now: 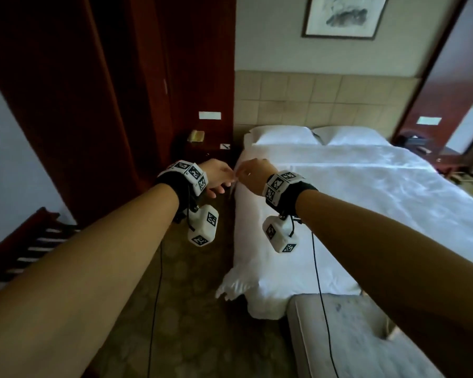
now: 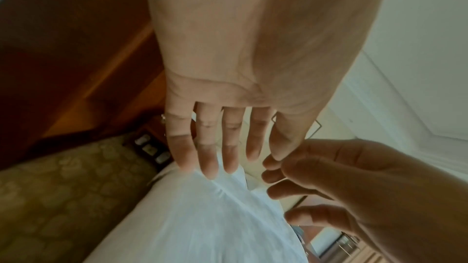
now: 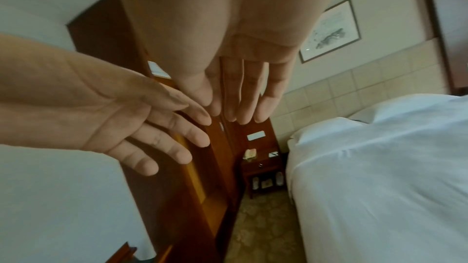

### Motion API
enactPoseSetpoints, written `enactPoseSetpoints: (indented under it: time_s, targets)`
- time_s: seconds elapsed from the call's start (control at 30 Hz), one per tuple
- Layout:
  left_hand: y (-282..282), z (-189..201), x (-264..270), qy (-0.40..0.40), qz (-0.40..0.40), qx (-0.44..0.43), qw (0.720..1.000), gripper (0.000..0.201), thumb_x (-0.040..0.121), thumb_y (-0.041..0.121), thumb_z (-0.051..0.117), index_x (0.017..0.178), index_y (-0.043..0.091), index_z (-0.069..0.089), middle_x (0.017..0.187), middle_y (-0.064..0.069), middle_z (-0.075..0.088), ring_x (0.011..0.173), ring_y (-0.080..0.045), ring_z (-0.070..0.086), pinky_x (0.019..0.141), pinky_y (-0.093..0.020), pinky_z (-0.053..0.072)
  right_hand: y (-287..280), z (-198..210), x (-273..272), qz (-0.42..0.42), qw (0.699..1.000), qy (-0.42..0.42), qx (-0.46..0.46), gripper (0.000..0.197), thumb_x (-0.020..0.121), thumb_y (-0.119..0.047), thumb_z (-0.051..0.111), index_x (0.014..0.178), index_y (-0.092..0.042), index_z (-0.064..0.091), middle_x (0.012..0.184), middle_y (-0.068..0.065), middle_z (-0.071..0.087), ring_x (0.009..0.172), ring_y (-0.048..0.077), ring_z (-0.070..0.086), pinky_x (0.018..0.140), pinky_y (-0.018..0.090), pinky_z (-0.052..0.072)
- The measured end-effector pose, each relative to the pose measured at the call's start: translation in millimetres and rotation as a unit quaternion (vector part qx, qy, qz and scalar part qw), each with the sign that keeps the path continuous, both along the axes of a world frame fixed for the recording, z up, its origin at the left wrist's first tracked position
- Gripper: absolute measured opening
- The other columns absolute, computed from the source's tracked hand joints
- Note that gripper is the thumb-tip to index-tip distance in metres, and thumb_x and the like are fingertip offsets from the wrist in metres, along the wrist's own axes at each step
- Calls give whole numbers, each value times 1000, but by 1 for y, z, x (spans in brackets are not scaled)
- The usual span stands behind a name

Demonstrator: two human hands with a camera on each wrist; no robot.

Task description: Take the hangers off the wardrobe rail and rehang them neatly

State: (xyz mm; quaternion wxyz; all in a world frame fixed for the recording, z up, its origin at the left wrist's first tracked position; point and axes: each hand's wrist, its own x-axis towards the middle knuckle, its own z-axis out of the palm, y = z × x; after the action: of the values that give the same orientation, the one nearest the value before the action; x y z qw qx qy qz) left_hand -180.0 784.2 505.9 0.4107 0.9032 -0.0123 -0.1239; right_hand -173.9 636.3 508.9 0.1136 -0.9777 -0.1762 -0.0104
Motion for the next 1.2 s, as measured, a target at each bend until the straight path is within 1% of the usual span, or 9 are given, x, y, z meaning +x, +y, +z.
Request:
enactPoseSetpoints:
  time_s: [0.17, 0.27, 0.47, 0.6, 0.73, 0.83, 0.93, 1.07, 1.2]
  targets:
    - [-64, -45, 61, 166, -28, -97, 981, 12, 96, 23, 52, 93, 15, 60, 91, -7, 57, 66, -19, 53, 60, -30, 46, -74, -47, 34, -90, 994, 50, 36, 32, 95, -21, 42, 111, -18, 70, 112, 7, 69, 102, 30, 63, 88, 38, 54]
    - [-106, -70, 95, 224, -68, -82, 969, 13, 89, 26, 60, 95, 15, 59, 91, -8, 57, 64, -19, 51, 57, -28, 43, -121, -69, 45, -155, 983, 66, 78, 28, 92, -23, 47, 107, -24, 71, 109, 6, 70, 99, 29, 64, 85, 36, 54]
    - [-220, -109, 128, 129, -157, -57, 977, 18, 94, 20, 52, 106, 12, 61, 97, -6, 63, 79, -21, 59, 64, -28, 48, -228, -104, 37, -300, 944, 50, 130, 26, 91, -22, 48, 101, -23, 72, 102, 6, 70, 90, 28, 65, 80, 35, 55]
    - [-289, -128, 129, 149, -221, -66, 962, 18, 94, 22, 53, 106, 12, 61, 96, -5, 64, 79, -21, 61, 68, -31, 50, -303, -121, 21, -384, 910, 35, 154, 21, 90, -22, 51, 93, -22, 71, 98, 8, 71, 90, 31, 64, 73, 31, 50]
    - [-357, -145, 122, 158, -256, -62, 952, 17, 94, 22, 53, 105, 12, 62, 96, -5, 64, 77, -20, 62, 70, -32, 52, -373, -139, -2, -436, 883, 20, 172, 23, 89, -19, 49, 91, -19, 72, 94, 9, 72, 87, 31, 65, 77, 37, 54]
    - [-405, -161, 114, 161, -248, -75, 952, 16, 94, 19, 53, 104, 10, 62, 94, -5, 65, 76, -19, 62, 67, -30, 52, -422, -159, -20, -459, 867, 25, 193, 24, 89, -18, 47, 90, -18, 71, 89, 8, 71, 82, 30, 65, 70, 34, 53]
    - [-452, -177, 101, 157, -214, -101, 959, 14, 94, 15, 51, 100, 7, 61, 92, -8, 65, 73, -19, 61, 63, -28, 50, -472, -180, -35, -467, 860, 38, 203, 24, 91, -19, 47, 92, -15, 71, 90, 9, 70, 82, 30, 63, 66, 28, 43]
    - [-513, -202, 80, 150, -146, -119, 970, 13, 94, 13, 50, 94, 7, 61, 88, -9, 66, 70, -19, 59, 60, -27, 49, -543, -214, -48, -461, 858, 66, 218, 26, 92, -20, 48, 98, -15, 73, 96, 10, 71, 86, 30, 64, 74, 31, 51]
    - [-567, -226, 55, 167, -75, -128, 975, 12, 94, 11, 51, 93, 7, 62, 85, -9, 65, 68, -19, 59, 58, -26, 49, -611, -252, -63, -450, 839, 140, 272, 22, 90, -19, 49, 92, -19, 71, 86, 7, 72, 77, 26, 68, 70, 31, 56]
